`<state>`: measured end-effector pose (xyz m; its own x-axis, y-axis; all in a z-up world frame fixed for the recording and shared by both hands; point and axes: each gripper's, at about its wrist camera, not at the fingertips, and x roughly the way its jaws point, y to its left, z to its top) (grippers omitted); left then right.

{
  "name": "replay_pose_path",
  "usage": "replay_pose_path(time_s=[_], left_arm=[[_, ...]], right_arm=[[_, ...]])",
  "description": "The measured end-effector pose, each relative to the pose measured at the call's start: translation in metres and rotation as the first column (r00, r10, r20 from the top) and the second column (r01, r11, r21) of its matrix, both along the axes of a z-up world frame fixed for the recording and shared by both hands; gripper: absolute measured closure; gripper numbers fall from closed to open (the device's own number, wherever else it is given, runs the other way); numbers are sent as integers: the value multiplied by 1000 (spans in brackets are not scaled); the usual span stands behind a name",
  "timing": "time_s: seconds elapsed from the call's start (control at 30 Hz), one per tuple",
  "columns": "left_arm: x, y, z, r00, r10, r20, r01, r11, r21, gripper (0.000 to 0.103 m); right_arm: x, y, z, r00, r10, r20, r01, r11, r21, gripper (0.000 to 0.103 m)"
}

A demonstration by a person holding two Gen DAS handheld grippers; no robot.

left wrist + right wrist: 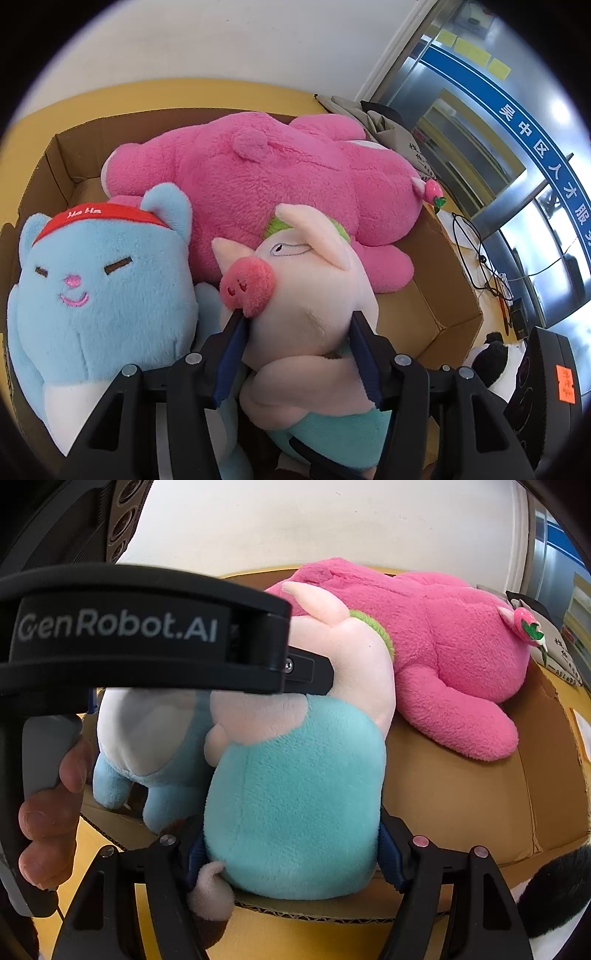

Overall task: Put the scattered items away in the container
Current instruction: 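Lift the pig with both tools and lower it into the box, then open both tools and move them to the white panda on the table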

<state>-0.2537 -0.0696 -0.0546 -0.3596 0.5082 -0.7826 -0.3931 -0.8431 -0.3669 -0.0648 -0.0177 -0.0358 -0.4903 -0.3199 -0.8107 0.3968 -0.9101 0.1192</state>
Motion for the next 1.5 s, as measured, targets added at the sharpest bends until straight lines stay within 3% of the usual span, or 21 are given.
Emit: replay_pose_path(time_s=[0.13,0.2,0.33,0.4,0.43,0.47,0.63,0.73,0.8,0.97,1.13,1.27,1.5], left_arm=[[11,-3,5,1000,8,-12,-8,1000,24,43],[18,-8,12,999,25,-27,-24,999,26,42],[47,-31,47,985,111,-134,-107,994,39,44],[73,-46,75,961,186,-204,-176,982,66,38],[87,-52,87,946,226,-234,-214,974,74,23],[100,-56,98,930,259,-262,-248,966,75,19],[163,-63,136,850,337,-405,-347,937,52,19],[190,-62,140,826,350,-441,-361,930,61,19],[201,-60,139,835,333,-439,-341,938,64,19],[222,-49,139,846,315,-430,-309,947,84,19],[231,-28,131,872,252,-420,-249,966,63,19],[229,-14,114,912,210,-352,-195,978,78,19],[219,2,86,953,152,-262,-122,984,130,19]], right_arm=[[16,0,0,1000,-6,-2,6,1000,2,17],[21,1,1,1000,-11,11,11,1000,-10,8],[44,9,17,1000,12,-9,-12,999,-43,5],[60,17,31,999,9,-46,-12,998,-54,2],[68,21,39,998,6,-63,-10,998,-63,2],[76,26,47,997,6,-79,-12,997,-78,0],[73,82,89,980,13,-199,-36,993,-111,0],[91,85,123,958,14,-286,-44,994,-99,0],[110,85,143,941,18,-337,-45,997,-70,0],[132,98,151,930,48,-365,-65,997,-33,0],[135,110,138,944,34,-329,-52,998,-46,0],[130,124,124,956,27,-293,-46,997,-60,0],[118,197,102,964,-72,-255,44,992,-116,0]])
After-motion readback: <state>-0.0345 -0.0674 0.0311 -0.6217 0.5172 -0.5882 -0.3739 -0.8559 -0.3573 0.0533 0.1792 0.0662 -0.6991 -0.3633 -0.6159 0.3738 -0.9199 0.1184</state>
